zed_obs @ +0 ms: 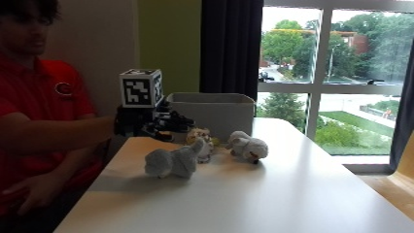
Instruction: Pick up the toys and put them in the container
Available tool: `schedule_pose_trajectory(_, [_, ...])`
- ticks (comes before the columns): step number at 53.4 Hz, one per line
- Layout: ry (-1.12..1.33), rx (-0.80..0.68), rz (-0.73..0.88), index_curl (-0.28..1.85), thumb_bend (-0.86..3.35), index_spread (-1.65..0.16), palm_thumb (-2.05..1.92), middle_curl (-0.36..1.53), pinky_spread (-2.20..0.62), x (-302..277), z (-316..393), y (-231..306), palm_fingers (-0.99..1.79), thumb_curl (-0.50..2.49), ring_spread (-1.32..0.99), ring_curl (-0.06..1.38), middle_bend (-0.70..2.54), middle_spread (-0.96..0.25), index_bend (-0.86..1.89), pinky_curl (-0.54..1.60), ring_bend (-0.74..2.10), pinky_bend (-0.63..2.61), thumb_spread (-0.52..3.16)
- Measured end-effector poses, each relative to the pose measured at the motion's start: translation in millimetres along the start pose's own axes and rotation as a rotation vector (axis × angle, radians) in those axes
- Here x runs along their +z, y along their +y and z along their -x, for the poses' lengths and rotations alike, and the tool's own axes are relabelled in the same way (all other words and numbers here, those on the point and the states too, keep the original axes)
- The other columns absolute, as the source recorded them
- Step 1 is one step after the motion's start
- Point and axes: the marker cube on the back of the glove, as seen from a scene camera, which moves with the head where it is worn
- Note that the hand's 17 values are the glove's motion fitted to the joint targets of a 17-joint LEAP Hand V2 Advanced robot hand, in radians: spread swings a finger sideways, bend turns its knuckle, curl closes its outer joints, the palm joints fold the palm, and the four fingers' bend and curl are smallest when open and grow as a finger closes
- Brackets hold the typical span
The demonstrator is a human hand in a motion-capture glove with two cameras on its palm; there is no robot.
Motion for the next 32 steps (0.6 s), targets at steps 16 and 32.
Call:
schedule_pose_trajectory(16, [0.026, 0.052, 0.126, 0.25, -0.01, -0.34, 0.01, 0.23, 0.06, 34.5, -17.0, -40.8, -0.09, 0.25, -0.07, 0.17, 0.15, -0.08, 0.09, 0.37, 0.18, 1.00, 1.18])
schedule_pose_trajectory(32, [0.130, 0.111, 0.300, 0.18, 0.01, -0.36, 0.13, 0.19, 0.00, 76.9, -25.5, -53.7, -0.03, 0.31, -0.04, 0.27, 0.13, -0.05, 0.09, 0.44, 0.47, 1.26, 1.20])
